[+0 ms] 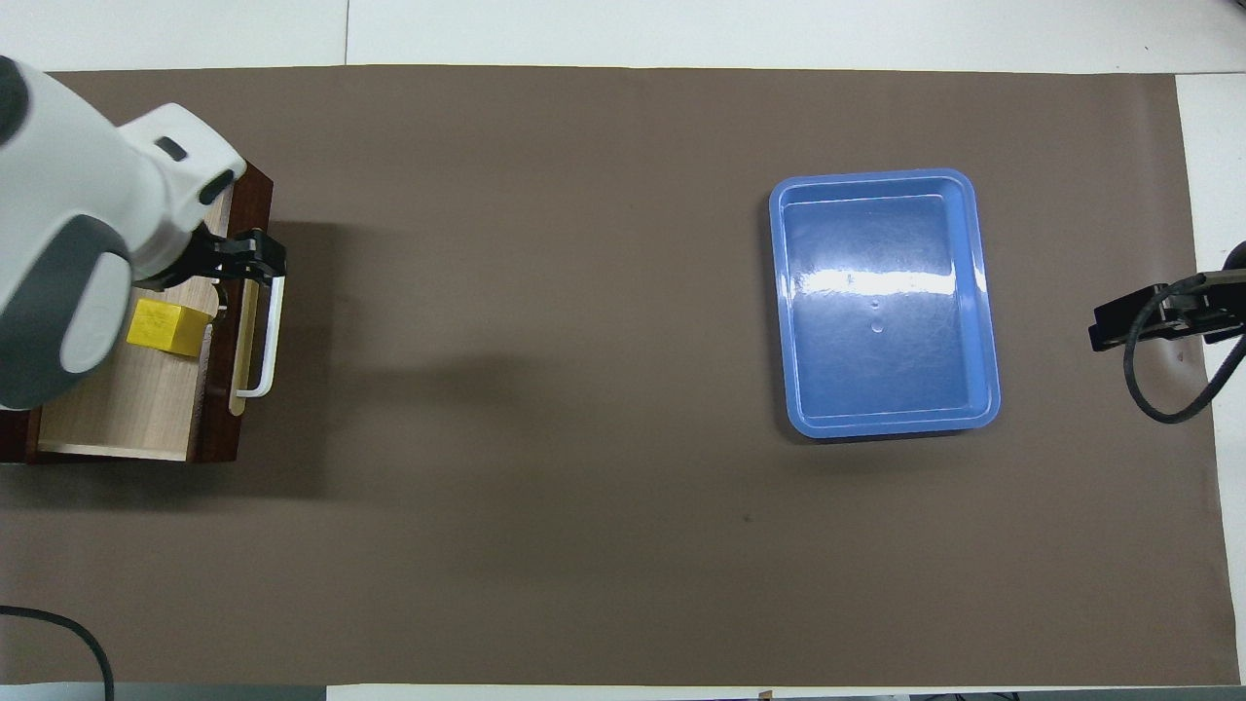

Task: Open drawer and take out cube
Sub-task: 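Release the handle and lower the left gripper over the yellow cube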

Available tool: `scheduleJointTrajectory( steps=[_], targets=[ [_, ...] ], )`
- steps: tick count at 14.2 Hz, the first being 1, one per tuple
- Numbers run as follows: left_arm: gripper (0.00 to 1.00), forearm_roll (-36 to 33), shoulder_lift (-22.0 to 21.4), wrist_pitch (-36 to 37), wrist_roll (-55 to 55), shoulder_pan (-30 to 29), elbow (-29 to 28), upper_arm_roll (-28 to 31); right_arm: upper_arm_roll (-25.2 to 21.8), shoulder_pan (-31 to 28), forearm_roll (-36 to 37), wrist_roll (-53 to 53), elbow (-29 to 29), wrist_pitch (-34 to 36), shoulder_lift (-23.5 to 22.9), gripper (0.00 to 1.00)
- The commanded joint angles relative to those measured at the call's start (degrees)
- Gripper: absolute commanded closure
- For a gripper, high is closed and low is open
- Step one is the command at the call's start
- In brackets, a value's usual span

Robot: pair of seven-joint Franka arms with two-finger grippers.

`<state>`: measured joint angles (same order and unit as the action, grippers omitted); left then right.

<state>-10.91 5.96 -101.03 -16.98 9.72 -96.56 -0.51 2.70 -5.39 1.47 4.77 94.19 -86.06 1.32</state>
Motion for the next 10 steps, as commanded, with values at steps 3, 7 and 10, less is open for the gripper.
scheduleJointTrajectory(
  steps=[3,7,10],
  targets=[
    [0.0,2.03,-1.65,0.4,-22.41,-7.25,-0.9,-0.1,0.55,-0.59,-0.24,-0.55,0.47,0.72,0.71,0.0],
    [0.0,2.12,-4.81,-9.34,-47.14,-9.27,-9.68,-0.1,0.55,-0.5,-0.24,-0.99,1.25,0.37,0.88,0.0],
    [0.0,2.21,-5.87,-11.47,-53.84,-12.0,-13.29,-0.1,0.55,-0.5,-0.24,-1.17,1.7,0.27,1.14,0.0]
  ],
)
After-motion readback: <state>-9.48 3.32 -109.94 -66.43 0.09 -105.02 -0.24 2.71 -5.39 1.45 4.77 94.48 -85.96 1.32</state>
